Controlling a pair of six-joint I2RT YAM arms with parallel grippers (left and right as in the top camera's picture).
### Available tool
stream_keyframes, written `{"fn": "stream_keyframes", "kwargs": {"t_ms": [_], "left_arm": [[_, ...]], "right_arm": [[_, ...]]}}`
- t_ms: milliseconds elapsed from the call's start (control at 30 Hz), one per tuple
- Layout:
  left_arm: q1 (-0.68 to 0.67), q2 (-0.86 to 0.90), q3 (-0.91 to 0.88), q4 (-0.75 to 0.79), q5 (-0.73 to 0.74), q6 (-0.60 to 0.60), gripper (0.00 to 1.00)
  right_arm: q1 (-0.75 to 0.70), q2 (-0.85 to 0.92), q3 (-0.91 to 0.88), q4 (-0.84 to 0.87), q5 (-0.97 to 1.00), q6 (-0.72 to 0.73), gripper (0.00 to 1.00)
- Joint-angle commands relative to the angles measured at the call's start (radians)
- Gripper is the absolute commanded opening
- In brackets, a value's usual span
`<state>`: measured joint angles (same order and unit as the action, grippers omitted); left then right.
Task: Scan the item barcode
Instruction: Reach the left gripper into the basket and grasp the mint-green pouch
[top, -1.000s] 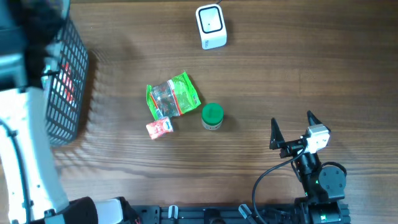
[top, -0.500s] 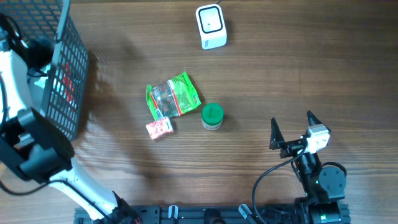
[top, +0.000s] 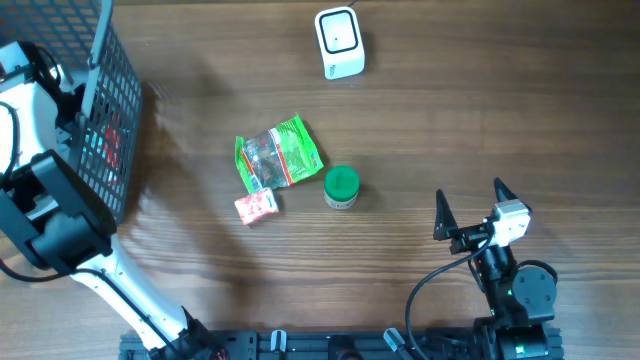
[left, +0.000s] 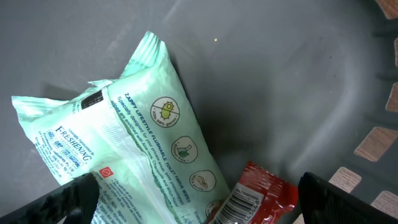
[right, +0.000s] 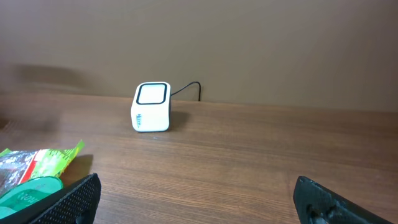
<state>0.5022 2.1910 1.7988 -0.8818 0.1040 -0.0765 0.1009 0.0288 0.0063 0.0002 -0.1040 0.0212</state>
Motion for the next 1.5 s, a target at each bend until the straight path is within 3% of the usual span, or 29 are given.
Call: {"fn": "stream_keyframes", "kwargs": {"t_ms": [0, 100, 200, 500, 567, 667, 933, 1033, 1300, 1467], "left_arm": [[-0.002, -0.025, 0.001, -0.002, 0.014, 0.025, 1.0], [-0.002, -0.079, 0.002, -0.002, 0.011, 0.032, 0.99], [-0.005, -0.099, 0.002, -0.031, 0.011, 0.039, 0.9], [-0.062, -0.05, -0.066, -0.041, -0.034, 0.039, 0.8], [-0.073, -0.05, -0.092, -0.019, -0.055, 0.039, 0.68], [-0.075, -0.05, -0.129, 0.012, -0.079, 0.039, 0.63], [-0.071, -0.05, -0.142, 0.053, -0.084, 0.039, 0.04], [-0.059, -0.069, -0.09, 0.042, -0.174, -0.004, 0.04], [0.018, -0.119, -0.02, 0.057, -0.18, -0.168, 0.04], [0.032, -0.063, -0.026, 0.119, -0.082, -0.213, 0.04]], "right_arm": [[-0.005, -0.004, -0.001, 0.005, -0.002, 0.008, 1.0], [-0.005, -0.005, -0.001, 0.005, -0.002, 0.007, 1.0], [-0.005, -0.004, -0.001, 0.005, -0.002, 0.008, 1.0], [-0.005, -0.005, -0.001, 0.005, -0.002, 0.008, 1.0], [-0.005, -0.005, -0.001, 0.005, -0.002, 0.008, 1.0], [-0.005, -0.005, -0.001, 0.005, -0.002, 0.008, 1.0], [-0.005, -0.004, -0.001, 0.005, -0.002, 0.008, 1.0], [-0.005, -0.004, -0.001, 0.005, -0.002, 0.007, 1.0], [-0.005, -0.004, -0.001, 0.005, -0.002, 0.008, 1.0], [-0.005, -0.005, -0.001, 0.005, -0.002, 0.008, 1.0]]}}
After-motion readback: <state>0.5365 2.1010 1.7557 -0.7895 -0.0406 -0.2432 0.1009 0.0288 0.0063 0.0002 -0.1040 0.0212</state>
